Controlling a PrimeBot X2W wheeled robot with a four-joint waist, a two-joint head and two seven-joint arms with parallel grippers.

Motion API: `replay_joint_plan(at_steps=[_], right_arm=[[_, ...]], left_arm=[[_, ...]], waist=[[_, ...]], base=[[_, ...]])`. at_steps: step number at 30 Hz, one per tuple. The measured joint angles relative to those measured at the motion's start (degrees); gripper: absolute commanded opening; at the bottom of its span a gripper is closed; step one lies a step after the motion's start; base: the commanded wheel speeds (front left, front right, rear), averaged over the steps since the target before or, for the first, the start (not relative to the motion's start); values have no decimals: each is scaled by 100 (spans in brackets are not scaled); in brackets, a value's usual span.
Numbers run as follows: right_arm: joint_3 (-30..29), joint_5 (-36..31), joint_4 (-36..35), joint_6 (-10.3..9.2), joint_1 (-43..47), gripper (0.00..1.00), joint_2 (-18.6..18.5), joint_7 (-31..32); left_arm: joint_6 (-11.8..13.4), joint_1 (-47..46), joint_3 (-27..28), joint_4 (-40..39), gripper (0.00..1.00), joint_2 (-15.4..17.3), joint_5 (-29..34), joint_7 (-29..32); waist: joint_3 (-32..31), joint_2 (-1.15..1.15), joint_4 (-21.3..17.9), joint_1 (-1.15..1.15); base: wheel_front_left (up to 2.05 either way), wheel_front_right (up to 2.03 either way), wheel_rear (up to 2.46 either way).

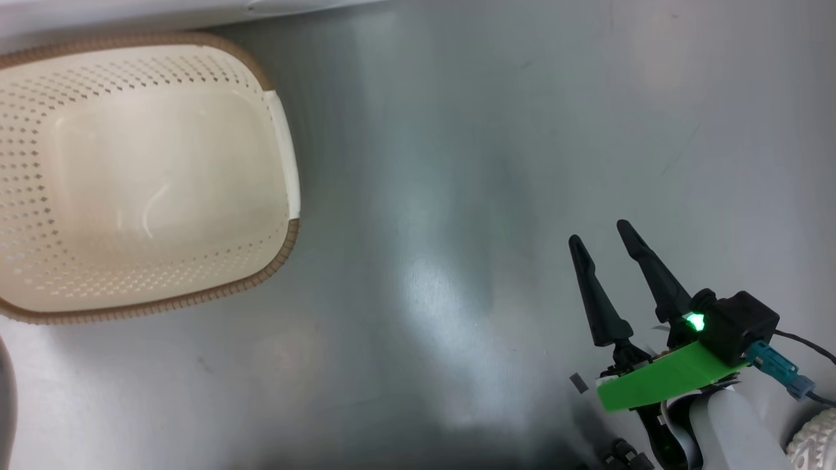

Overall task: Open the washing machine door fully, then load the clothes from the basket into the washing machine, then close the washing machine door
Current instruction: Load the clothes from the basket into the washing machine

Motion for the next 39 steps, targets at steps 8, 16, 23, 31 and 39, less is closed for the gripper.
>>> replay_joint_plan(at_steps=[8, 16, 23, 31, 39], right_arm=[[26, -19, -49, 0, -1, 100, 4, 0], [172, -34, -40, 0, -14, 100, -10, 0], [337, -31, 56, 0, -14, 100, -9, 0], [407, -31, 105, 0, -64, 100, -5, 0], [355, -12, 136, 0, -144, 100, -20, 0]], left_arm=[[49, -41, 93, -1118, 0, 93, 256, -1], [102, -1, 392, -1523, 0, 256, 346, -2], [82, -81, 539, -670, 0, 347, 343, -1], [101, -201, 688, -549, 100, 376, 326, -1], [76, -160, 740, -544, 100, 336, 328, -1]], waist=[[242, 0, 39, 0], [417, 0, -139, 0], [440, 0, -372, 0], [448, 0, -452, 0], [364, 0, -347, 0]], base=[[0, 0, 0], [0, 0, 0], [0, 0, 0], [0, 0, 0], [0, 0, 0]])
